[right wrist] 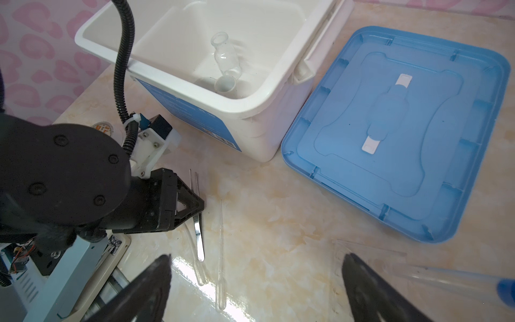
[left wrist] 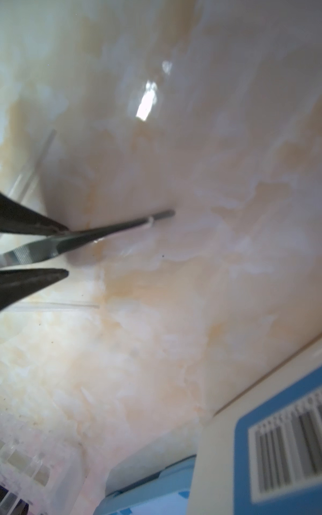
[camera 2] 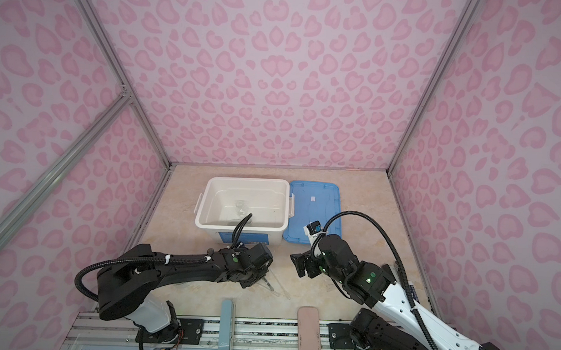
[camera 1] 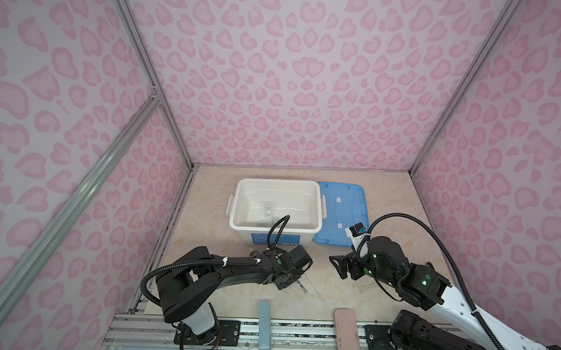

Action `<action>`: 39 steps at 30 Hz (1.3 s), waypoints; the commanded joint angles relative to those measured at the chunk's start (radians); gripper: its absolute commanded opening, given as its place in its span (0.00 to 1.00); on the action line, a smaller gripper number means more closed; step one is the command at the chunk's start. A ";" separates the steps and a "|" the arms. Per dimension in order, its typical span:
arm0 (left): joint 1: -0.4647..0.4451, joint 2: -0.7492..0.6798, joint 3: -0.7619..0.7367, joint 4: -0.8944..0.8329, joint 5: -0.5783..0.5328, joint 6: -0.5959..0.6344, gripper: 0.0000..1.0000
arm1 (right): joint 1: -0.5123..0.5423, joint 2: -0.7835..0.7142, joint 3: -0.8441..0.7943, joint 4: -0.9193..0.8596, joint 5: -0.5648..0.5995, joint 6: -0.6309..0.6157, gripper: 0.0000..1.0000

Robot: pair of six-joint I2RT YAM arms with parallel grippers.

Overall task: Organize the chemistry lab equipment
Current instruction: 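Lift the tweezers with the left gripper and carry them over the box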

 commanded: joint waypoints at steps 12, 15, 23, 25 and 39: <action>0.004 -0.044 0.006 -0.068 -0.071 0.047 0.09 | -0.001 -0.008 0.003 0.011 0.035 -0.020 0.96; 0.004 -0.088 0.021 -0.102 -0.100 0.079 0.06 | -0.001 0.002 0.009 0.016 0.030 -0.021 0.97; 0.000 -0.267 0.012 -0.184 -0.212 0.118 0.06 | -0.002 0.051 0.048 0.038 0.021 -0.045 0.96; -0.002 -0.306 0.007 -0.184 -0.221 0.148 0.05 | -0.003 0.065 0.065 0.037 0.018 -0.051 0.96; 0.030 -0.500 0.212 -0.344 -0.261 0.626 0.01 | -0.048 0.156 0.234 0.085 -0.035 -0.068 0.96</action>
